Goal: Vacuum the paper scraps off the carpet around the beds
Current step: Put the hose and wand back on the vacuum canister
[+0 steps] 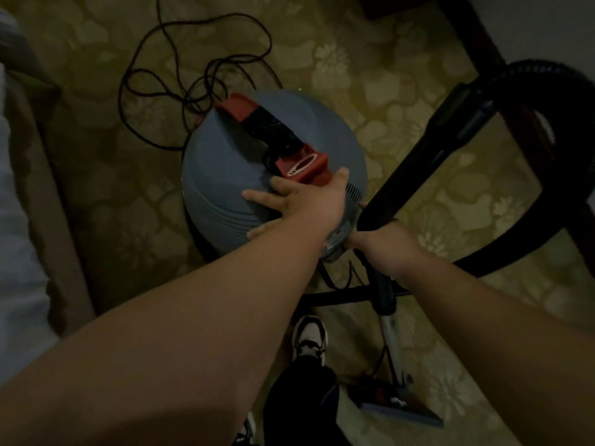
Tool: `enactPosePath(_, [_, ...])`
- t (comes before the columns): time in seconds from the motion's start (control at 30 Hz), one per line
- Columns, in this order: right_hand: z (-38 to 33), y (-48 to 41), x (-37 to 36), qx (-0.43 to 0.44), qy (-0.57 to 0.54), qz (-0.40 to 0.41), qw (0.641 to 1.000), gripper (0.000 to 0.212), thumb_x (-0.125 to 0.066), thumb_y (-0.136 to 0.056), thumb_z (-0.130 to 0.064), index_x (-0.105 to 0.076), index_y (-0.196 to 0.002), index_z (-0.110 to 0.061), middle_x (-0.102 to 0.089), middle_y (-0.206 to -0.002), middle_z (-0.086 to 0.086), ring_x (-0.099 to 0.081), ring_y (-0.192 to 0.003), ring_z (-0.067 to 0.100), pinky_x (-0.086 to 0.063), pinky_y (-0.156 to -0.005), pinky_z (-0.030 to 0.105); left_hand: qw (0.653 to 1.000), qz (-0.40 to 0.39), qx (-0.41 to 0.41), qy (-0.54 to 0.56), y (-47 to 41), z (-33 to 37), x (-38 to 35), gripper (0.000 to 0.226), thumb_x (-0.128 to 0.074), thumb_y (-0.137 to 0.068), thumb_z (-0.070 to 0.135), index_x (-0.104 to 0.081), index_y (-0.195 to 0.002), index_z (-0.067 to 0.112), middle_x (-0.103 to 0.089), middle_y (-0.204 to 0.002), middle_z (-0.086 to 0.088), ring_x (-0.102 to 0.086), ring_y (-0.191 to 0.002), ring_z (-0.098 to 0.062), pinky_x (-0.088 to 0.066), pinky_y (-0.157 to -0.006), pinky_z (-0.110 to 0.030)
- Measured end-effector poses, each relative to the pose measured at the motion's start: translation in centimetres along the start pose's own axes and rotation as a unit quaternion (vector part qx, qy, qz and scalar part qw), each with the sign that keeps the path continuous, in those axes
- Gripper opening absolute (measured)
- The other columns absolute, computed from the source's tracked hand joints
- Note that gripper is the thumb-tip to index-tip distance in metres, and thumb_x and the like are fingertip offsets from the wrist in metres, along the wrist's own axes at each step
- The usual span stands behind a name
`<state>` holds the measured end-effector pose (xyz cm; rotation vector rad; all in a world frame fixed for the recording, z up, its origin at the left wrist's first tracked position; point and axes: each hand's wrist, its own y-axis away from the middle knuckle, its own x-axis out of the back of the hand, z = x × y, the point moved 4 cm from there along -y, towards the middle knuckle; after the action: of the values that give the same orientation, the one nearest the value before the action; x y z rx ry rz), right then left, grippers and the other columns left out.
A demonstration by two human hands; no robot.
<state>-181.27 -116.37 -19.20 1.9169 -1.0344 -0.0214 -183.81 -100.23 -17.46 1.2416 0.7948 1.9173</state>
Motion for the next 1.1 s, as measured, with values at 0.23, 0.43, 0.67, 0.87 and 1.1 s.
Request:
enactPosePath(0.23, [0.1,-5.2,0.8,-0.005,-0.018,-0.015,1.0,0.028,-0.083,-0.077,-0.02,-0.074,-0.102,-0.011,-0.074,-0.101,0.014,-0.072,-0.092,0.032,-0.053,-0.066,0.035,0.988,-0.023,-0.081,-0.129,-0.5,1.3,3.0,0.093,-0.059,-0.087,0.066,-0.015,-0.155,0.019,0.001,-0.162,-0.017,-0.029,-0.14,-0.046,-0.032,-0.112,-0.048])
enactPosePath(0.43, [-0.9,-4.2,0.3,0.028,-0.097,-0.028,0.994,0.045,-0.089,-0.083,-0.03,-0.072,-0.125,-0.029,-0.075,-0.118,-0.01,-0.07,-0.109,0.013,-0.055,-0.084,0.03,0.835,0.165,-0.341,-0.399,-1.4,3.7,9.3,0.122,-0.057,-0.065,0.091,-0.012,-0.152,0.018,-0.019,-0.153,-0.016,-0.022,-0.142,-0.039,-0.025,-0.115,-0.06])
enactPosePath(0.67, [-1.6,-4.4,-0.1,0.031,-0.108,-0.042,0.993,0.042,-0.091,-0.077,-0.025,-0.075,-0.115,-0.033,-0.078,-0.112,-0.007,-0.073,-0.105,0.013,-0.058,-0.086,0.034,0.643,-0.037,-0.498,-0.581,-7.3,9.8,9.4,0.098,-0.033,-0.053,0.104,-0.05,-0.116,0.03,-0.051,-0.115,0.001,-0.042,-0.127,-0.028,-0.017,-0.117,-0.057])
enactPosePath(0.87, [-3.5,-6.0,-0.5,-0.039,-0.059,0.015,0.997,0.048,-0.084,-0.051,-0.033,-0.078,-0.096,-0.016,-0.079,-0.096,0.013,-0.077,-0.091,0.035,-0.062,-0.08,0.064,0.572,0.015,-0.57,-0.59,-9.6,11.6,10.4,0.065,-0.03,-0.071,0.095,-0.033,-0.069,0.03,-0.035,-0.068,0.01,-0.044,-0.076,-0.018,-0.032,-0.077,-0.037])
enactPosePath(1.1, [-9.8,-6.1,-3.1,-0.034,-0.065,-0.024,0.997,0.059,-0.094,-0.059,-0.035,-0.077,-0.114,-0.021,-0.078,-0.11,0.0,-0.074,-0.1,0.02,-0.062,-0.082,0.034,0.732,0.024,-0.437,-0.522,-12.9,13.1,15.6,0.073,-0.033,-0.08,0.091,-0.051,-0.077,0.021,-0.053,-0.078,0.0,-0.054,-0.076,-0.02,-0.043,-0.067,-0.033])
